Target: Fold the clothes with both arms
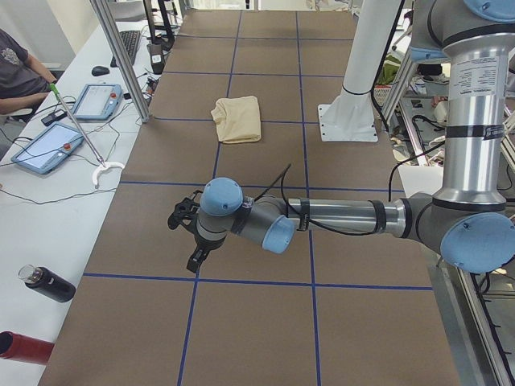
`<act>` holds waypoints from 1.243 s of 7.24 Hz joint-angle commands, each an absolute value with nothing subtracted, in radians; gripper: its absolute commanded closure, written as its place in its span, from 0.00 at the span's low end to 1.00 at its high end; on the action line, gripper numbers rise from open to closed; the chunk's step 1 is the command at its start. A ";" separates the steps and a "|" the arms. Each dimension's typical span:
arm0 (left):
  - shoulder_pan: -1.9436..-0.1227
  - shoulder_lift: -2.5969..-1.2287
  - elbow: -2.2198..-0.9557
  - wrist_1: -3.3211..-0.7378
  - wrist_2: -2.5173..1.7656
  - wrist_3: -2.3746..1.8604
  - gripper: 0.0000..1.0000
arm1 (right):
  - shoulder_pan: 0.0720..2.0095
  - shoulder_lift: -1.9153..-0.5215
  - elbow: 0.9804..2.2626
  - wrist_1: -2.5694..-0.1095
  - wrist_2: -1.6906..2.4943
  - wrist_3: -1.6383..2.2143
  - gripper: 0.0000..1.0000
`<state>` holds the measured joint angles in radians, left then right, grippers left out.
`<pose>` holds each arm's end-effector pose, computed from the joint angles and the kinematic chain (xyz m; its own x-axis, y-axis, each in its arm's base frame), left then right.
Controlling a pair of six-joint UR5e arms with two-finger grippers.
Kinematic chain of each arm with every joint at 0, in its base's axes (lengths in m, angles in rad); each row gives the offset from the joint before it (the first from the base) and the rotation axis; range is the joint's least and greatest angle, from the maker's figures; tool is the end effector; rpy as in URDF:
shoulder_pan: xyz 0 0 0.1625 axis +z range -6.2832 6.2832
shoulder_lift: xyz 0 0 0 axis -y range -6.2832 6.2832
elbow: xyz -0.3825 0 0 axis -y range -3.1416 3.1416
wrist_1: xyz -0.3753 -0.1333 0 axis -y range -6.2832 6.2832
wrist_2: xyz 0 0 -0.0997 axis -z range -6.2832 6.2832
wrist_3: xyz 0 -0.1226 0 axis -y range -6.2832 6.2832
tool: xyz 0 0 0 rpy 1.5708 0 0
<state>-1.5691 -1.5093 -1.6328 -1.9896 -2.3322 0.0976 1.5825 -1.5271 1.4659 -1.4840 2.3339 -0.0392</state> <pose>-0.0479 -0.4791 0.5846 0.7198 0.3698 -0.5875 -0.0720 0.8815 0.4666 0.0543 -0.4926 0.6536 0.7228 -0.0484 0.6894 0.0166 0.9985 0.0527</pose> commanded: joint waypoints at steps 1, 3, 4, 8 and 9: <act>-1.575 -1.485 -1.649 -1.997 -2.339 0.092 0.00 | 1.582 -1.531 1.460 -1.486 2.344 -0.025 0.00; -1.585 -1.491 -1.652 -1.987 -2.336 0.091 0.00 | 1.583 -1.522 1.462 -1.497 2.358 -0.032 0.00; -1.589 -1.502 -1.660 -1.947 -2.339 0.089 0.00 | 1.583 -1.528 1.471 -1.499 2.355 -0.031 0.00; -1.589 -1.485 -1.776 -1.821 -2.376 -0.062 0.00 | 1.557 -1.479 1.630 -1.723 2.358 0.093 0.00; -1.588 -1.482 -1.772 -1.828 -2.384 -0.061 0.00 | 1.539 -1.488 1.641 -1.720 2.361 0.179 0.00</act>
